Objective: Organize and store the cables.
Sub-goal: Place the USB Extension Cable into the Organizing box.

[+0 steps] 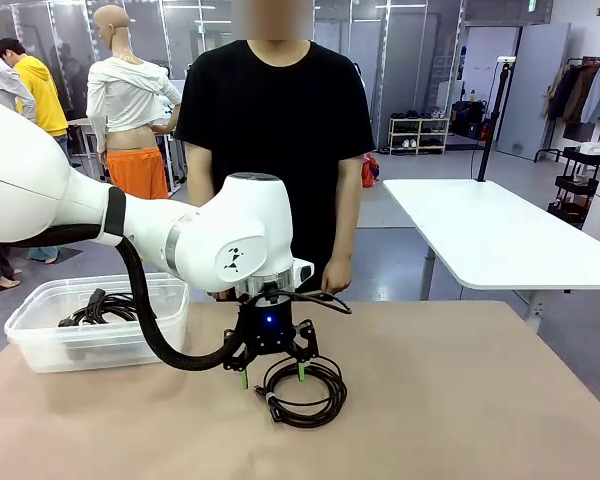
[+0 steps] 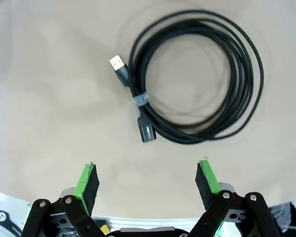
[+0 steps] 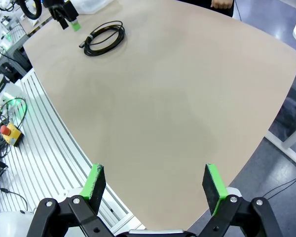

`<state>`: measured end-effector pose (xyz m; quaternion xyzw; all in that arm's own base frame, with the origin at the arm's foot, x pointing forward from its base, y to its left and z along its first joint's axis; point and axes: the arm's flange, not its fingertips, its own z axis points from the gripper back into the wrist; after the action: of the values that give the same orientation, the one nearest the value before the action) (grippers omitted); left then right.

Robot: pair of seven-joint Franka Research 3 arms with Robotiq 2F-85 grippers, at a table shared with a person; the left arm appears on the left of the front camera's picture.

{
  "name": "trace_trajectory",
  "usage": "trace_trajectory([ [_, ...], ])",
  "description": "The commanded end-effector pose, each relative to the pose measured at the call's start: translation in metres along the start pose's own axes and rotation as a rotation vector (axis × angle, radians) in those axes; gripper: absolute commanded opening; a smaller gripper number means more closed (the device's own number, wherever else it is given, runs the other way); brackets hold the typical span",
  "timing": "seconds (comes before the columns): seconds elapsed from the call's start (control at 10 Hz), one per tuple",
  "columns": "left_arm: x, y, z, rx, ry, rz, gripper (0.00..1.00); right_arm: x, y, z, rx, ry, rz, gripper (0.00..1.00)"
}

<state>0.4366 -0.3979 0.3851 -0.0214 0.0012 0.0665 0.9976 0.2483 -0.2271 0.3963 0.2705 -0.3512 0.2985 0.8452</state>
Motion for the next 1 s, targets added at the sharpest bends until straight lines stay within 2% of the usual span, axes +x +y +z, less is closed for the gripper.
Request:
trace_trajectory([
  [0.0,0.014,-0.013,-0.017,-0.025,0.001,0.117,1.00,0.000,-0.002,0.002,0.006,-0.013,0.019,1.00],
  [0.1,0.019,-0.016,-0.026,0.011,-0.016,0.196,1.00,0.000,-0.002,0.002,0.006,-0.013,0.019,1.00],
  [0.4,0.030,-0.024,-0.044,0.057,-0.055,0.289,1.00,0.000,-0.002,0.002,0.006,-0.013,0.019,1.00],
  [0.9,0.041,-0.021,-0.070,0.086,-0.040,0.345,1.00,0.000,-0.002,0.002,0.006,-0.013,0.019,1.00],
])
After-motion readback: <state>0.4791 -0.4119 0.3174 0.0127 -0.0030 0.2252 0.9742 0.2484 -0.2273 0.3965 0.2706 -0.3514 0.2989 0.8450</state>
